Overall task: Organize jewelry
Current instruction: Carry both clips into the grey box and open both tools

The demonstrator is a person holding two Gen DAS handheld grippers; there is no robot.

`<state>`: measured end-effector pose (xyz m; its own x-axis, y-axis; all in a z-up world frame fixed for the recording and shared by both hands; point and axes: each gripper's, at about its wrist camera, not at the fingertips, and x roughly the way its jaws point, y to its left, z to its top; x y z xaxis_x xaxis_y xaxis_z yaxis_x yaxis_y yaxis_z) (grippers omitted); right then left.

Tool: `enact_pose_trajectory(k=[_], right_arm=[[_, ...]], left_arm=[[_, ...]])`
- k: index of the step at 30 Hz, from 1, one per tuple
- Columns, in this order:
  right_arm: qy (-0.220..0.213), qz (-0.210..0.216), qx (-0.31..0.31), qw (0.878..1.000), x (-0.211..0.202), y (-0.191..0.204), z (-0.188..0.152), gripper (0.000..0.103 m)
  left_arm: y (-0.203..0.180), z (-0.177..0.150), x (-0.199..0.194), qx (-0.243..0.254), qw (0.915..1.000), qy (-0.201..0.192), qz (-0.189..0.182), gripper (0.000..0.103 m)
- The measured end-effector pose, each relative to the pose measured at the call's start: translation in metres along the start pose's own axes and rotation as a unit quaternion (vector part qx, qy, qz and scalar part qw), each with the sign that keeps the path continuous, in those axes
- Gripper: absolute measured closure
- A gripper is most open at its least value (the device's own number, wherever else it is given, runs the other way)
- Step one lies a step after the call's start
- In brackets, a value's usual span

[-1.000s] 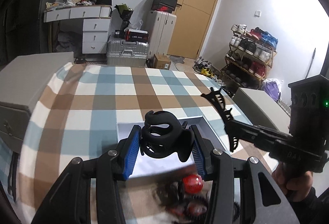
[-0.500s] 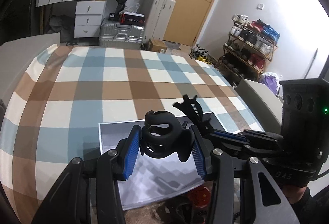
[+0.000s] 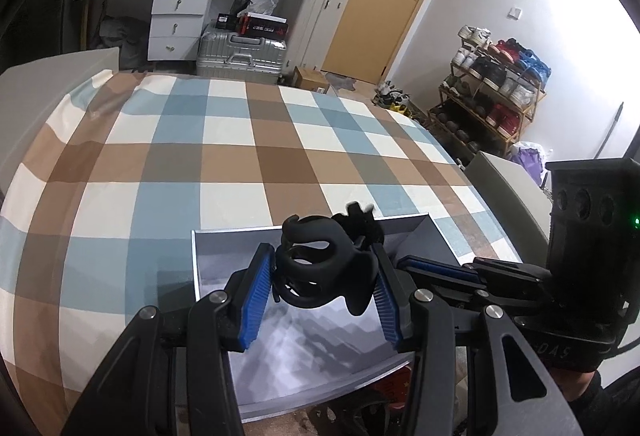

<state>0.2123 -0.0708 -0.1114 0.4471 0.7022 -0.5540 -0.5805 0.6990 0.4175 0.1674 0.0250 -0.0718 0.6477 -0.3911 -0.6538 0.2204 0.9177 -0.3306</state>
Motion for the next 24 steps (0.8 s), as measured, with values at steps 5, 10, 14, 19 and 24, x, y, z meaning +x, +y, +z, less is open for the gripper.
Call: enact_pose_trajectory(k=[5, 10, 14, 19, 24], right_arm=[[-0.017, -0.006, 0.014, 1.0, -0.011, -0.002, -0.002, 0.066], [-0.046, -0.005, 0.022, 0.999, -0.037, 0.001, -0.008, 0.05], [-0.064, -0.013, 0.012, 0.998, -0.054, 0.01, -0.01, 0.047], [-0.094, -0.024, 0.006, 0.995, -0.075, 0.023, -0.014, 0.034], [-0.119, -0.04, 0.002, 0.992, -0.096, 0.033, -0.022, 0.021]], left_arm=[[-0.002, 0.001, -0.004, 0.004, 1.0, 0.002, 0.006, 0.049], [-0.005, -0.001, -0.014, 0.013, 0.9999, -0.007, 0.007, 0.039], [-0.008, -0.003, -0.03, 0.018, 0.9994, -0.023, 0.016, 0.039], [-0.008, -0.009, -0.048, 0.015, 0.9985, -0.039, 0.036, 0.035], [-0.008, -0.02, -0.061, 0.01, 0.9972, -0.049, 0.055, 0.033]])
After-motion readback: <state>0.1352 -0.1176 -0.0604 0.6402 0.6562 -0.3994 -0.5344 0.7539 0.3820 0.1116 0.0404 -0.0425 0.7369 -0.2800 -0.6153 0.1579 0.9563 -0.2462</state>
